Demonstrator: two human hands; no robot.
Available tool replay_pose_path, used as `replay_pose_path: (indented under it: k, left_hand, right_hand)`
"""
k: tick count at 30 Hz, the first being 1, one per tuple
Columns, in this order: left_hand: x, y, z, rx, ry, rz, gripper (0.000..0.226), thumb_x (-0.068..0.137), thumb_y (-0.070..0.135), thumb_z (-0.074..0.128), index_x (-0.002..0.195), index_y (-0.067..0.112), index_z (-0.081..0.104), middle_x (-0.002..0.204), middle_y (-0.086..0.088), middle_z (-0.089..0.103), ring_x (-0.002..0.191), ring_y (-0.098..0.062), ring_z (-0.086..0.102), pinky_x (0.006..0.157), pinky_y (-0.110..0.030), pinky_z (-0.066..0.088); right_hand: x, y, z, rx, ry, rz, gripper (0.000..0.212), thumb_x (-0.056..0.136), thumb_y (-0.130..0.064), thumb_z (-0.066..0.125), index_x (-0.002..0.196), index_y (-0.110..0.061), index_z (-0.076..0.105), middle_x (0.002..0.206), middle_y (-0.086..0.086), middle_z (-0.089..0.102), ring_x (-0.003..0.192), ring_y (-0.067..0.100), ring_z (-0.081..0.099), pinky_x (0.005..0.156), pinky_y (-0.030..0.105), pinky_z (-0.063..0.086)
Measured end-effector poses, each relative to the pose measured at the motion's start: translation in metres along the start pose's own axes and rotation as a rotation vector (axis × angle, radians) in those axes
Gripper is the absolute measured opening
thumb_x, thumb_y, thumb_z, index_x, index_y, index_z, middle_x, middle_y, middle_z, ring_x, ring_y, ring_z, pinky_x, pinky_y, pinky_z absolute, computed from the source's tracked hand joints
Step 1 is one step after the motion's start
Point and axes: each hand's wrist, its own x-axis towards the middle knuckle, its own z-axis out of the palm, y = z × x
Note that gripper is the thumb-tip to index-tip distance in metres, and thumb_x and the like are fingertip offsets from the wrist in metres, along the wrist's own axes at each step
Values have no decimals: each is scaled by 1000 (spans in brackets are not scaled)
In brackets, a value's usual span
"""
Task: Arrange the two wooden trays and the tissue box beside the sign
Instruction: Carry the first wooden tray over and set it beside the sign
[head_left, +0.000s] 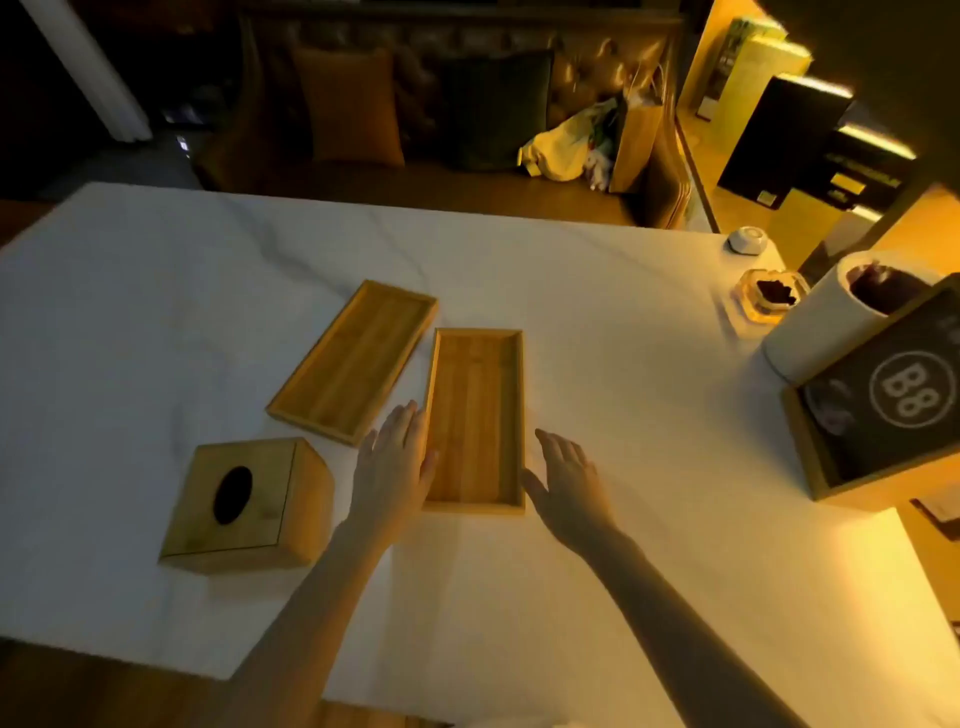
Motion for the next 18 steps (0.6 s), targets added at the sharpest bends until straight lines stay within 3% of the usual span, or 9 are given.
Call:
replay_pose_path:
  k: [5, 10, 12, 14, 16, 18]
  left_hand:
    - [-19, -11, 31, -3, -175, -157, 56, 92, 31, 40, 138, 7, 21, 152, -13, 21, 141, -27, 13, 113, -48, 16]
    - [-23, -6, 43, -188, -175, -293, 49, 92, 26, 41, 134, 3, 29, 147, -17, 32, 139, -30, 20, 111, -48, 22]
    - [-21, 0, 44, -324, -113, -361, 43, 91, 21, 44, 128, -2, 39, 138, -23, 43, 132, -35, 33, 108, -48, 32]
    - [-16, 3, 41, -435, -77, -407, 35, 90, 16, 46, 118, -5, 48, 124, -27, 51, 118, -40, 47, 101, -45, 41]
    - [-12, 7, 30, -544, -44, -438, 31, 90, 11, 46, 116, -6, 49, 117, -23, 53, 108, -34, 51, 92, -32, 41]
    - [-7, 9, 17, -698, -70, -477, 29, 90, 8, 46, 116, -3, 52, 104, -15, 57, 96, -25, 55, 79, -22, 40]
  right_hand:
    - [-2, 6, 38, -108, -79, 102, 65, 94, -49, 21, 144, -15, -1, 157, 4, -1, 143, 23, -5, 115, 40, 0]
    - [-2, 4, 62, 28, -70, 163, 59, 95, -47, 20, 145, -22, 2, 157, 3, 2, 143, 23, -5, 113, 39, -4]
    - [-1, -3, 63, 164, -40, 211, 55, 95, -45, 21, 145, -23, 9, 157, 1, 7, 143, 22, -1, 116, 40, 1]
    - [1, -6, 56, 276, -30, 223, 49, 96, -39, 25, 142, -21, 24, 153, 2, 24, 141, 23, 14, 116, 41, 13]
    - [2, -5, 45, 388, 1, 210, 38, 95, -31, 33, 130, -18, 43, 135, 6, 49, 125, 23, 40, 107, 41, 35]
    - [1, -5, 31, 548, 17, 224, 29, 94, -22, 39, 120, -19, 52, 115, 4, 60, 109, 22, 54, 92, 36, 44]
